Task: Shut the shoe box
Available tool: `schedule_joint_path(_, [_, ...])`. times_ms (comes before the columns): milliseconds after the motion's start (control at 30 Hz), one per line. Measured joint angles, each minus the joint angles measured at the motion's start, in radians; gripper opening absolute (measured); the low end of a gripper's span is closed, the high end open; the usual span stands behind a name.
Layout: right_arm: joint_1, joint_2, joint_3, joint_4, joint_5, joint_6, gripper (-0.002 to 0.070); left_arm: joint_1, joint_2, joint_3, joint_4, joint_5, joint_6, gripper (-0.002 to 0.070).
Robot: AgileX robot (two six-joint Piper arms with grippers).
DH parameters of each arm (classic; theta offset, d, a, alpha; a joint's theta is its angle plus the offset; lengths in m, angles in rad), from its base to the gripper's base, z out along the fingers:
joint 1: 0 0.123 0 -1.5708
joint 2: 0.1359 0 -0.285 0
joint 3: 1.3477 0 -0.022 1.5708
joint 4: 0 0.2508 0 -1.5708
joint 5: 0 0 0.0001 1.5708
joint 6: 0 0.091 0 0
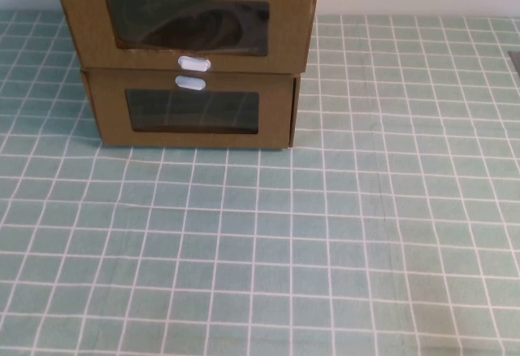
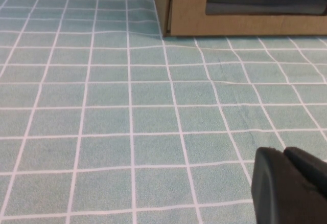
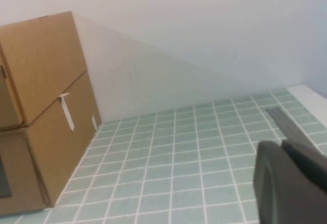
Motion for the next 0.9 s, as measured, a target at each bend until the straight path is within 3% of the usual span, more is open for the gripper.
schedule_joint_path(200, [-0.005,-0.024,0.000,0.038,0.101,-0.160,-0.0015,0.000,0.000,0.000,0.000,0.000,0.000,-0.0005])
schedule_joint_path(467, [-0.005,-0.024,0.000,0.054,0.388,-0.178,-0.0015,0.000,0.000,0.000,0.000,0.000,0.000,-0.0005])
schedule_joint_path(900, [-0.005,-0.024,0.000,0.101,0.406,-0.180,-0.0015,0.000,0.000,0.000,0.000,0.000,0.000,-0.0005])
